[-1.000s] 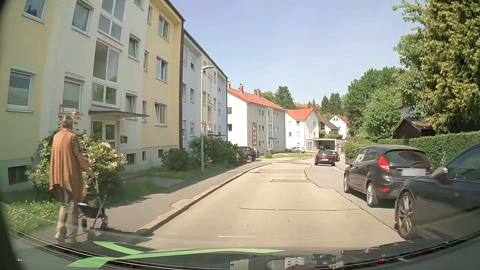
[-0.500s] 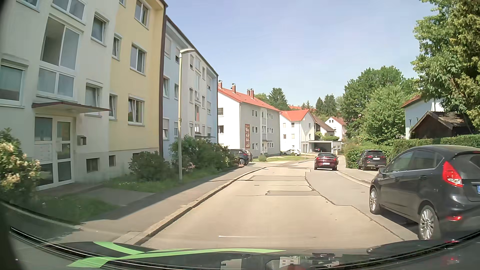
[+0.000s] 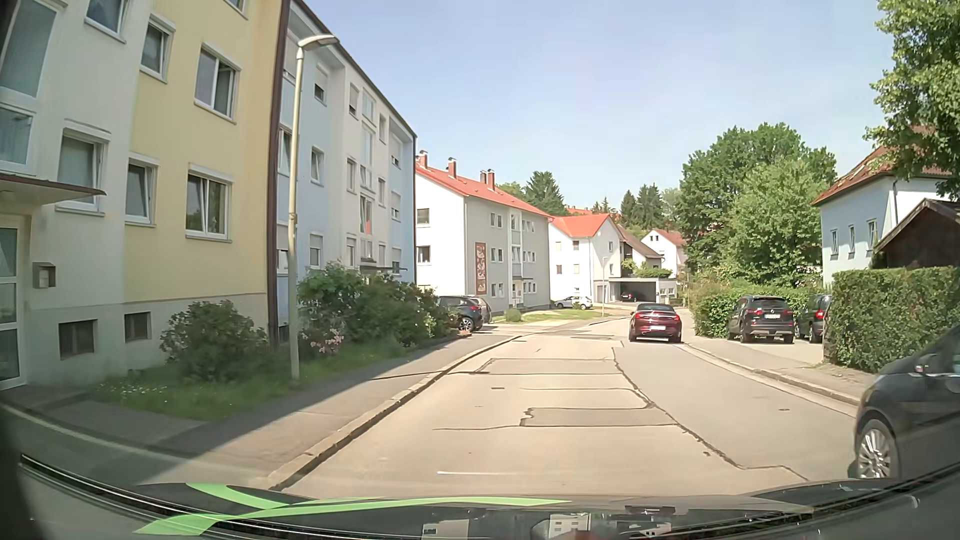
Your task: Follow the waypoints while adhering to traffic rules and regulations
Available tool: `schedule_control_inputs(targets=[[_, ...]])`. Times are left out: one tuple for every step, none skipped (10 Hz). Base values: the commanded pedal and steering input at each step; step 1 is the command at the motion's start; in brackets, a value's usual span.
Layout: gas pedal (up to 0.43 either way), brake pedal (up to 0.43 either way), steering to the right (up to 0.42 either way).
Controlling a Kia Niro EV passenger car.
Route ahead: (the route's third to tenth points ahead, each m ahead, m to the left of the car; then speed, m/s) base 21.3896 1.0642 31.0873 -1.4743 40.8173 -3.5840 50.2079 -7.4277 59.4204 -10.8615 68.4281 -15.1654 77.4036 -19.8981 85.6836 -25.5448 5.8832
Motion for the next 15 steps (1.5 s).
schedule_control_inputs(targets=[[0.000, 0.000, 0.025], [0.008, 0.000, 0.025], [0.008, 0.000, 0.025], [0.020, 0.000, 0.025], [0.020, 0.000, 0.025], [0.020, 0.000, 0.025], [0.020, 0.000, 0.025], [0.020, 0.000, 0.025], [0.020, 0.000, 0.025], [0.020, 0.000, 0.025], [0.020, 0.000, 0.024], [0.028, 0.000, 0.023], [0.028, 0.000, 0.023], [0.028, 0.000, 0.023], [0.028, 0.000, 0.022]])
